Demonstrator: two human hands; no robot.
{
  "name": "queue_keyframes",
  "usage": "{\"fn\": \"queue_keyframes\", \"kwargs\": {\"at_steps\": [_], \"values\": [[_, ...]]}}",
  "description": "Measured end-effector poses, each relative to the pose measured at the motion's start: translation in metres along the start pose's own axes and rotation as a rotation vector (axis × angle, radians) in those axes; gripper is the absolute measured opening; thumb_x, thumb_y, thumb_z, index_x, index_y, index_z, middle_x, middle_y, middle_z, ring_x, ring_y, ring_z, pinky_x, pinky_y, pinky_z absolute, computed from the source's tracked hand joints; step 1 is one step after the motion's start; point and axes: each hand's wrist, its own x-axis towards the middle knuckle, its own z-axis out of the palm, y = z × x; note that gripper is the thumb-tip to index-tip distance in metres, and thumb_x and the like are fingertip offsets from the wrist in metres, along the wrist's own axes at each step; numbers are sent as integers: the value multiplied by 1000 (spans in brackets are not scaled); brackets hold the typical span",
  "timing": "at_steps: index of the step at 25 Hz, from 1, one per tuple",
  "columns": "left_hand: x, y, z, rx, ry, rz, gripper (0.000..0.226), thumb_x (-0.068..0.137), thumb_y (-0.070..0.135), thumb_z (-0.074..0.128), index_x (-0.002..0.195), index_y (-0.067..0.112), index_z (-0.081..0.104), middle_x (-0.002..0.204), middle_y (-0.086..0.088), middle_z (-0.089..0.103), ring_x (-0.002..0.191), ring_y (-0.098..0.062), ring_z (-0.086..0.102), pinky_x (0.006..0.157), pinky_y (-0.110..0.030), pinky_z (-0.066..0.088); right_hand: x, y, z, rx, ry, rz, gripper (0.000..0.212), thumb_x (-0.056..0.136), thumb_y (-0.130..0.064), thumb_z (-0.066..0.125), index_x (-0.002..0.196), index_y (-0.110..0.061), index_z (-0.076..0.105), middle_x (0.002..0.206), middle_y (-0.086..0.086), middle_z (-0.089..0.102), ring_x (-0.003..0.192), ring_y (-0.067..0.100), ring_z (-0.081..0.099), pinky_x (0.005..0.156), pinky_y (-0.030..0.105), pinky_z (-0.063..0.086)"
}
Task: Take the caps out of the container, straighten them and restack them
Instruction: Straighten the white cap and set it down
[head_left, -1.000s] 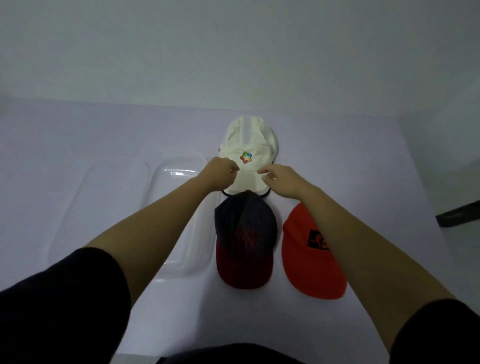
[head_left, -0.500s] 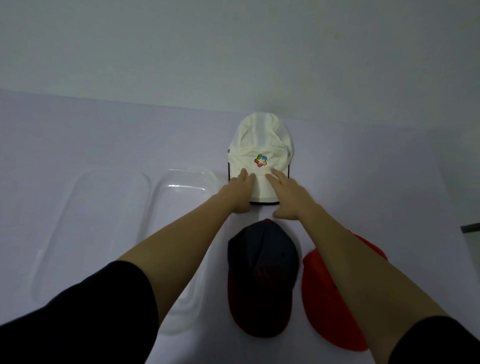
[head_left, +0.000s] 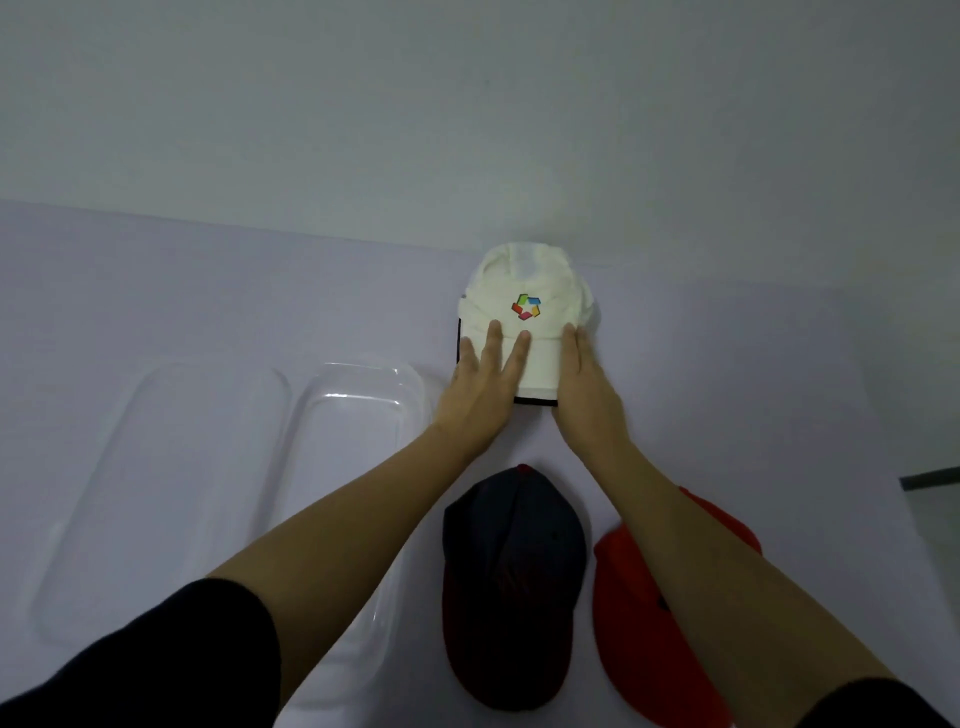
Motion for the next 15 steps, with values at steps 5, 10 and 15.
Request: {"fn": "queue_keyframes", "kwargs": {"at_steps": [5,10,15], "values": [[-19,-5,-36,-285,240,-140,78,90,6,54,148,0,3,156,-27,5,143,-42,15,112,-53,25,-25,-22,-36,151,194,-121,74,91,0,49,147,-3,0,156,21,5,144,33,15,108,46,32],[-47,28,-69,-542,461,-21,47,99,21,42,138,40,23,137,20,41,124,18,37,104,-9,31,-55,-50,-78,567,224,-115,74,92,-2,48,148,-18,2,135,10,48,110,17,50,95,30,44],[-77,71,-88,-734,556,3,48,100,18,39,146,16,26,146,4,38,127,1,41,105,-11,37,-80,-82,-111,938,235,-83,55,96,-12,45,146,-19,24,119,-21,44,101,-9,48,90,9,38]]}}
